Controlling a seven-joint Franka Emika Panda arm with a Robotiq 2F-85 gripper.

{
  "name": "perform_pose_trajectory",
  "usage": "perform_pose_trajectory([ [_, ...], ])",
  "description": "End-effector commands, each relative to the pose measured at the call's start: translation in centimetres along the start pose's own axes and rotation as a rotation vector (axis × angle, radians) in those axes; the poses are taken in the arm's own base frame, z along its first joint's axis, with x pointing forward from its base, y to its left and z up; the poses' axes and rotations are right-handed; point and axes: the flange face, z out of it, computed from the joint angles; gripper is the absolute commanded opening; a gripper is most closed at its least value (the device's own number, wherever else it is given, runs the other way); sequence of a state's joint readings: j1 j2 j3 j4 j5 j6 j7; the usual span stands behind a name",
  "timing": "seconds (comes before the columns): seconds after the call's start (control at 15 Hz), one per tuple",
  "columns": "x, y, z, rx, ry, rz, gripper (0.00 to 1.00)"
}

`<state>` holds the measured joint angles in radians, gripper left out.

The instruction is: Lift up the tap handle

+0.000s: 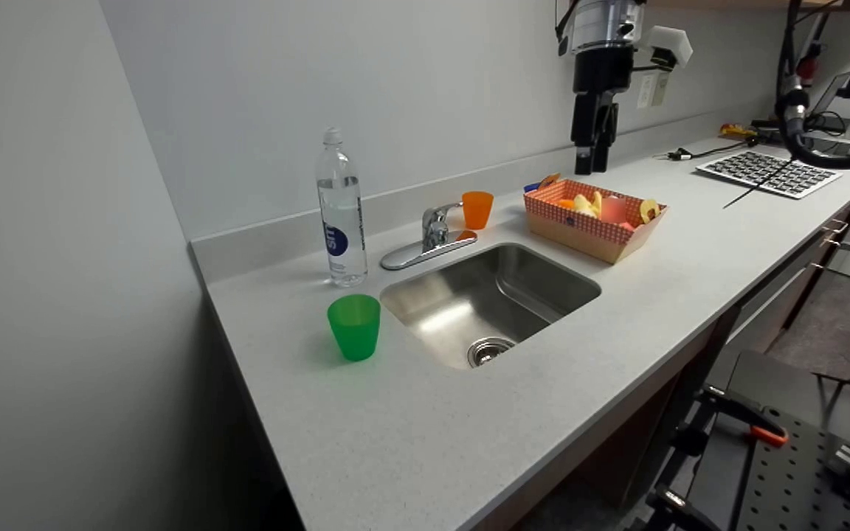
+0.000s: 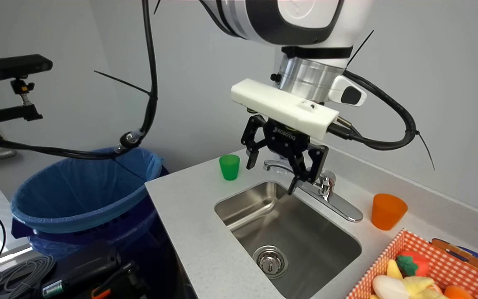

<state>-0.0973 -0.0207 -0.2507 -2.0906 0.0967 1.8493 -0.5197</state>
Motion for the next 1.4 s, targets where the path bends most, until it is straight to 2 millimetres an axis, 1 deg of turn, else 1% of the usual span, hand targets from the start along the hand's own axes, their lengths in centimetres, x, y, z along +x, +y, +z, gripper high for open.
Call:
perform_pose_trajectory([
  [0.0,0.0,0.0,0.0,0.001,-0.002,0.000,1.00],
  [0.87,-0.1,0.1,0.0,0.001,-0.001,0.002,1.00],
  [1.13,1.7,-0.3,0.2,-0.016,0.026,0.026,1.00],
  [1.33,3.8,-1.0,0.7,-0.026,0.049,0.050,1.00],
])
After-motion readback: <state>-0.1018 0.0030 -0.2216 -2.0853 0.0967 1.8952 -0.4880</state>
